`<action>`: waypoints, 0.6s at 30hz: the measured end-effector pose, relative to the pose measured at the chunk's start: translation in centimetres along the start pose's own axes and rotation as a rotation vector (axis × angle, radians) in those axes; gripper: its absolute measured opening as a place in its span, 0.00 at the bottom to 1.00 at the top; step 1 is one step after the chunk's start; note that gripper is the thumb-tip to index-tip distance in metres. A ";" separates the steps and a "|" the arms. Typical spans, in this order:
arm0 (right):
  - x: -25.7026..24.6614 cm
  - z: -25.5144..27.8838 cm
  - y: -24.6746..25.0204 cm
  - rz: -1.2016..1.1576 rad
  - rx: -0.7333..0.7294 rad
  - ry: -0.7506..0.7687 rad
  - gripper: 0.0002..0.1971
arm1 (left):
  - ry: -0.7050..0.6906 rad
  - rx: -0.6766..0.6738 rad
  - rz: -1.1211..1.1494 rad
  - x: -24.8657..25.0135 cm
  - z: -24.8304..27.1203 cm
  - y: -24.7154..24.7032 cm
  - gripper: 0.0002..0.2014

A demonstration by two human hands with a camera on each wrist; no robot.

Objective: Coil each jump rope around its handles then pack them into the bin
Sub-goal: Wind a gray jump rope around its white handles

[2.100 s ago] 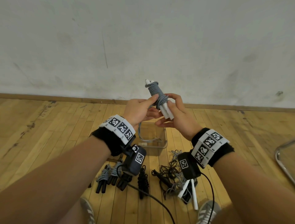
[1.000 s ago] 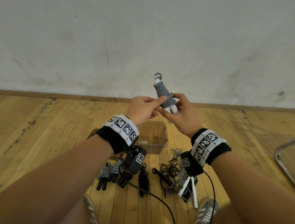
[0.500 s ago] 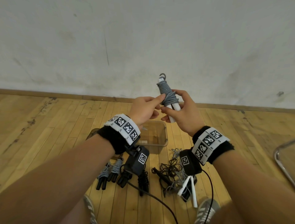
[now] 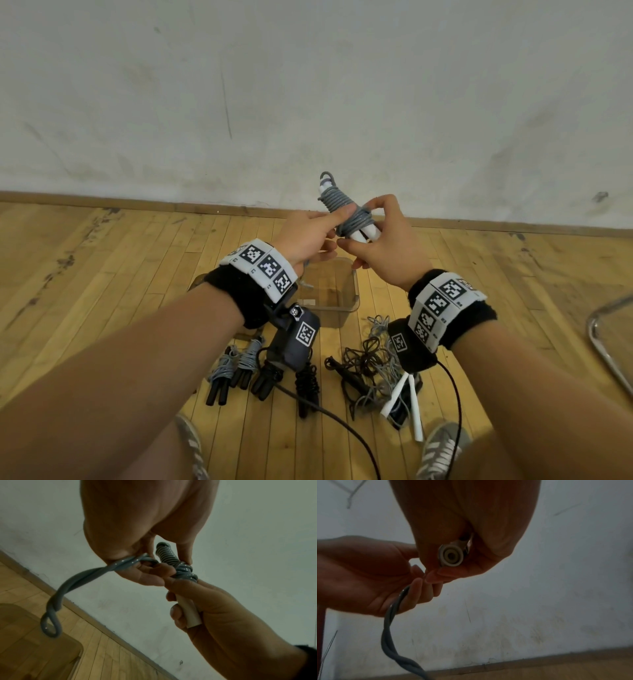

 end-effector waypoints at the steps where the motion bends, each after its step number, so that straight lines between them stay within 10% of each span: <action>1: 0.2 -0.1 -0.1 -0.054 -0.014 -0.021 0.30 | -0.007 0.012 0.008 0.0 -0.2 0.1 0.21; 18: 1.0 -0.4 0.5 0.026 0.016 -0.034 0.25 | -0.034 -0.031 -0.163 0.0 -0.8 0.0 0.22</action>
Point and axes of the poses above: each hand's wrist, its own z-axis away from the middle knuckle, its own y-axis out of the back of the hand, x = y × z, the point moved 8 cm from there along -z, towards the middle knuckle, and after that the axes turned 5 degrees about x, right-handed, at the moved point
